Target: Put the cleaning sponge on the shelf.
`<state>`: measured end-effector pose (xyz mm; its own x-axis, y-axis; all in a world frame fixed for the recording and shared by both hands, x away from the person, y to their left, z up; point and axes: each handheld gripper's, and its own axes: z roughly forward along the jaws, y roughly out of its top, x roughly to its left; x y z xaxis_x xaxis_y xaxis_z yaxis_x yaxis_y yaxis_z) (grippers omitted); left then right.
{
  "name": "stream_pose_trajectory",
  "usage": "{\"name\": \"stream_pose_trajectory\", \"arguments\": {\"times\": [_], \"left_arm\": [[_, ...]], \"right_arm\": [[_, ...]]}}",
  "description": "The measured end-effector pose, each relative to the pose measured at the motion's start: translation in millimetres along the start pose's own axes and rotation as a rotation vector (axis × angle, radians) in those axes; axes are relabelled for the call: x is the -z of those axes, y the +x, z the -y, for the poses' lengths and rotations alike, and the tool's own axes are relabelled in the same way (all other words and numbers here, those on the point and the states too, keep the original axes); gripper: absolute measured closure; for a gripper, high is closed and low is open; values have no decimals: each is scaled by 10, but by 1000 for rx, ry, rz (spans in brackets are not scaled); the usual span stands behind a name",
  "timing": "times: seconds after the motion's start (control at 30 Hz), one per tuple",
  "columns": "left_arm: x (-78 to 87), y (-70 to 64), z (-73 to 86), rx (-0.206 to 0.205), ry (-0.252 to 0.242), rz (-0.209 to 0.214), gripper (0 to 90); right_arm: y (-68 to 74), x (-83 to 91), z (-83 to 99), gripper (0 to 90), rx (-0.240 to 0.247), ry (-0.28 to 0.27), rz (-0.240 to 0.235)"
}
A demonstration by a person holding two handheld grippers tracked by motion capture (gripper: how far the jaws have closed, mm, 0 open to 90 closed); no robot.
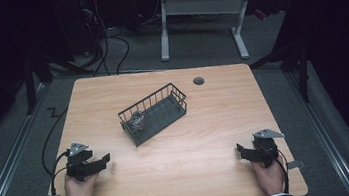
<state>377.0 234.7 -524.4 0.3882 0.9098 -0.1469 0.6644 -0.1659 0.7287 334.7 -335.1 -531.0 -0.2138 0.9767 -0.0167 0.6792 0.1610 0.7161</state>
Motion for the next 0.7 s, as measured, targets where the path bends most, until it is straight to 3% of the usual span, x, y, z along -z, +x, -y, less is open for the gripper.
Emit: {"name": "stream_pose_trajectory", "arguments": {"times": [0.7], "left_arm": [[-108,-34,12,-25,21,-45,265]], "right_arm": [[0,0,0,222,0,0,0]]}}
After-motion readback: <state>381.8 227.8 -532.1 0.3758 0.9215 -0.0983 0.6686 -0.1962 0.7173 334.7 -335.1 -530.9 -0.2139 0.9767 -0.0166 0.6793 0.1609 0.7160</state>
